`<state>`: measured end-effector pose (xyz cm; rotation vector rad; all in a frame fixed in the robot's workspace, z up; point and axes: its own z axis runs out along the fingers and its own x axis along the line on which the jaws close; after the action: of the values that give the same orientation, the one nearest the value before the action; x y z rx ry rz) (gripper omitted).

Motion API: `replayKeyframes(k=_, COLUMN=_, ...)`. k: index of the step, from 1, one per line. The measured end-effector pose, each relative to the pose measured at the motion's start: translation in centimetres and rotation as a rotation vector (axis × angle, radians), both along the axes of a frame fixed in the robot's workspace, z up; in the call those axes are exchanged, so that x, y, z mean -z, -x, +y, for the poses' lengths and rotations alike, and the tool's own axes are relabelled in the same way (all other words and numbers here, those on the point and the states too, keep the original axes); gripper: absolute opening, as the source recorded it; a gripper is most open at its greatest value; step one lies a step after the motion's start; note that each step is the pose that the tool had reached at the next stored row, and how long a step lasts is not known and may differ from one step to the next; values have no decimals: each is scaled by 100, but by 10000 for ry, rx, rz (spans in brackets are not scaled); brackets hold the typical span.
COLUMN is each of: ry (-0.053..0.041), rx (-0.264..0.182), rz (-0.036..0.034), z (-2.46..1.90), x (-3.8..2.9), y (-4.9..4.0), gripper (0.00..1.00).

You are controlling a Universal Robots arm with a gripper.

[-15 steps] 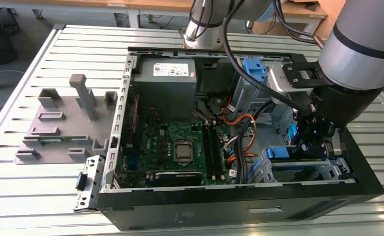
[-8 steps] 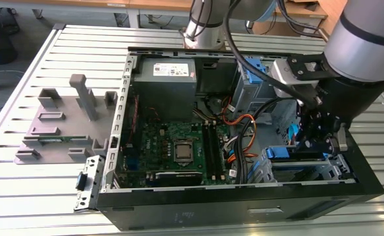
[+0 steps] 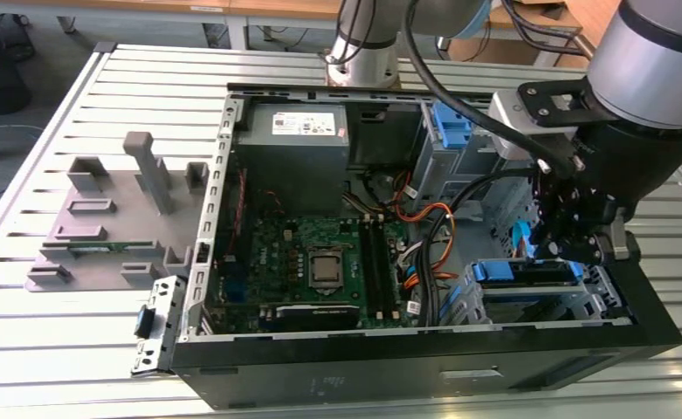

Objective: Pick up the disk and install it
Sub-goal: 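Insert the first disk wire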

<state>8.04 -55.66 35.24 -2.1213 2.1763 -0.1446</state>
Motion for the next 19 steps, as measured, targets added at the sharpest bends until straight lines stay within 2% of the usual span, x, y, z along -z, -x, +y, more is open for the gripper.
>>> replayKeyframes(k=1, ry=-6, rx=-2, rz=69, z=0, x=0, y=-1, gripper=24)
replayKeyframes(k=2, ry=-27, rx=-1, rz=217, z=-1, x=1, y=-3, gripper=24)
replayKeyframes(k=5, ry=-111, rx=0, rz=736, z=-1, x=5, y=-11, gripper=24)
replayKeyframes(k=6, ry=-137, rx=0, rz=884, z=-1, x=6, y=-13, gripper=24)
replayKeyframes(k=7, ry=-149, rx=-1, rz=936, z=-1, x=6, y=-13, gripper=24)
replayKeyframes(k=12, ry=-150, rx=0, rz=944, z=-3, x=6, y=-26, gripper=24)
replayKeyframes(k=19, ry=-151, rx=6, rz=1015, z=-12, x=6, y=-206, gripper=24)
